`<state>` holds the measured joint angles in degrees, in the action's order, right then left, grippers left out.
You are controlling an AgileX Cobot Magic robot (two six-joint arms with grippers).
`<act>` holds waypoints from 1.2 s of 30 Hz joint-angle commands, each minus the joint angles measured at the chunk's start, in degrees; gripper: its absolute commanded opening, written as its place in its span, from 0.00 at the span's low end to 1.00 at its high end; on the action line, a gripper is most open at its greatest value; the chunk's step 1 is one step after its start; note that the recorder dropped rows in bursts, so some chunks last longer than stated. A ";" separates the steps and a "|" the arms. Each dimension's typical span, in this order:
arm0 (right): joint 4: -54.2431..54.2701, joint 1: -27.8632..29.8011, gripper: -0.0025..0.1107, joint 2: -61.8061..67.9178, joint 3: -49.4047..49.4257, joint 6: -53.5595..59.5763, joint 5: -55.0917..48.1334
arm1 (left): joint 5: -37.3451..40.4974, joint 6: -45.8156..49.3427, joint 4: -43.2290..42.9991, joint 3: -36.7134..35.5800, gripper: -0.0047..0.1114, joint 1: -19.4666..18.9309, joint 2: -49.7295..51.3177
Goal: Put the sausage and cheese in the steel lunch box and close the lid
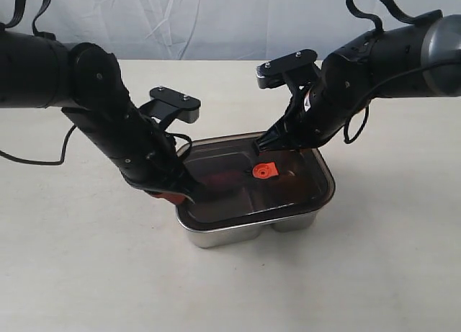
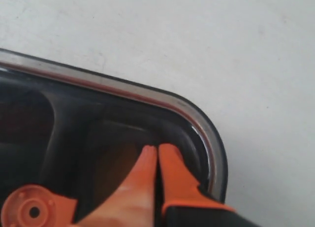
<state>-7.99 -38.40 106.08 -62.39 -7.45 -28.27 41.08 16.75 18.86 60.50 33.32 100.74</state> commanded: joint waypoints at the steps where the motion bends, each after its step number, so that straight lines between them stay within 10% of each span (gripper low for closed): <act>1: 2.72 -0.27 0.02 2.83 1.93 0.15 -3.00 | 0.39 -0.35 -2.62 -0.40 0.04 -0.12 -1.39; 36: -4.00 9.08 0.02 -8.55 5.70 -8.57 -2.24 | -3.01 -14.81 -19.60 -0.40 0.04 -0.12 -13.06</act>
<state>-11.93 -29.65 96.60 -56.96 -16.66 -32.07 38.49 2.40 -0.42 60.30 33.21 88.14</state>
